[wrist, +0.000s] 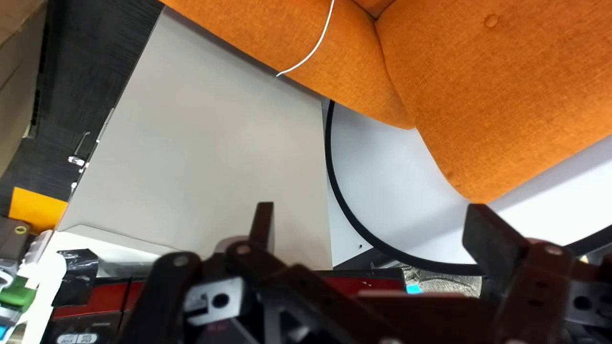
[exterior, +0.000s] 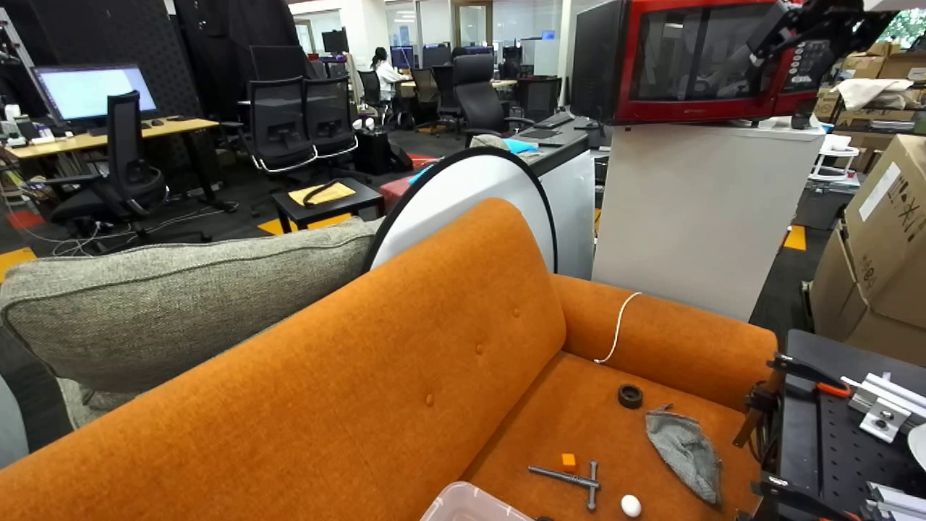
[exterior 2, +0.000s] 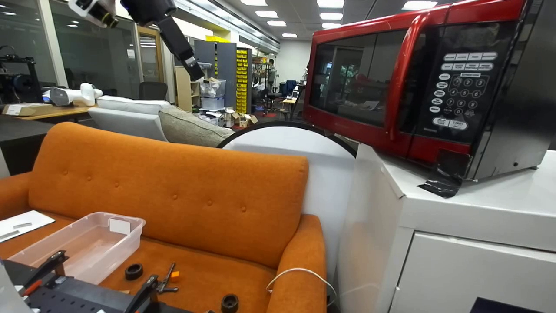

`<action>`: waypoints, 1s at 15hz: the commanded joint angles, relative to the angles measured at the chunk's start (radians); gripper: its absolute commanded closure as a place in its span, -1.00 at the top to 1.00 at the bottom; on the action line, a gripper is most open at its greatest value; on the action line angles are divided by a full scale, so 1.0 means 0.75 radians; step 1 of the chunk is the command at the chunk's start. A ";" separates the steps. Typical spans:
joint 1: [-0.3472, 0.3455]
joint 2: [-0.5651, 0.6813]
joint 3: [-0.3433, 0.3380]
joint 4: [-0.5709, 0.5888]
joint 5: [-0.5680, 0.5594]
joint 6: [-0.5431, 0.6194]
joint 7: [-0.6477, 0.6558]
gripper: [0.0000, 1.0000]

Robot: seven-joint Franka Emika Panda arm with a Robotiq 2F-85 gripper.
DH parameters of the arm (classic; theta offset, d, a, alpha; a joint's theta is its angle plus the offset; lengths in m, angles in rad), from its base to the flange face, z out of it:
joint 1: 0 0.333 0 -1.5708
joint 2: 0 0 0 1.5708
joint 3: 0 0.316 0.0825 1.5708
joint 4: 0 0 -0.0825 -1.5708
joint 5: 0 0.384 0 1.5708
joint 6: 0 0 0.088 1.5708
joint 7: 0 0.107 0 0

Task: Open the microwave door

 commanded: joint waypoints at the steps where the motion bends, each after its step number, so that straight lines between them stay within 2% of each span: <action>1: -0.081 0.024 0.027 -0.001 -0.065 0.089 0.113 1.00; 4: -0.215 0.038 0.024 -0.020 -0.208 0.258 0.253 1.00; 6: -0.340 0.055 0.019 -0.034 -0.291 0.379 0.334 1.00; 9: -0.575 0.103 0.062 -0.029 -0.383 0.537 0.466 1.00; 12: -0.812 0.142 0.143 -0.012 -0.415 0.602 0.600 1.00; 13: -0.704 0.105 0.076 -0.034 -0.345 0.562 0.473 1.00; 15: -0.796 0.121 0.126 -0.030 -0.351 0.579 0.523 1.00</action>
